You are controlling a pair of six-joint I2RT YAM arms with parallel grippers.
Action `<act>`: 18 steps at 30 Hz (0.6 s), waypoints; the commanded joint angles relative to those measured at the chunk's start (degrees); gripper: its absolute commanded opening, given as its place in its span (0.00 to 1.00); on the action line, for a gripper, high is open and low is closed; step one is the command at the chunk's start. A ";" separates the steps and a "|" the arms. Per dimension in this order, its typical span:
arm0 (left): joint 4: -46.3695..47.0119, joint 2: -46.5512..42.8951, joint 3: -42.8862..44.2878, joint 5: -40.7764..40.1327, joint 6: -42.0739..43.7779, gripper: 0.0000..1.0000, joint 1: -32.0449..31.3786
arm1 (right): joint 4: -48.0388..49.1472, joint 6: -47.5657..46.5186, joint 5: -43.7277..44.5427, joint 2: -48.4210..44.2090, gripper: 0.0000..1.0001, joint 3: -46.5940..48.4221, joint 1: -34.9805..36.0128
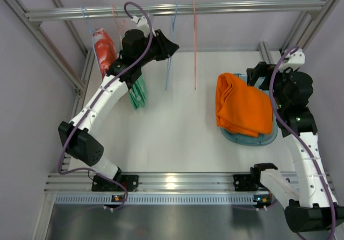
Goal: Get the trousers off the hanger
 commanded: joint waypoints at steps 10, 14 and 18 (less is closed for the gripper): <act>0.88 -15.06 -9.13 -1.12 5.37 0.98 0.20 | 3.23 1.27 -4.77 -0.69 0.99 3.12 -0.70; -0.96 -20.35 -11.42 4.66 4.49 0.99 0.38 | 2.96 1.18 -7.93 -1.40 0.99 2.33 -0.70; -6.93 -23.25 -9.32 7.93 8.43 0.99 0.99 | 2.26 1.27 -12.67 -2.36 0.99 0.57 -0.70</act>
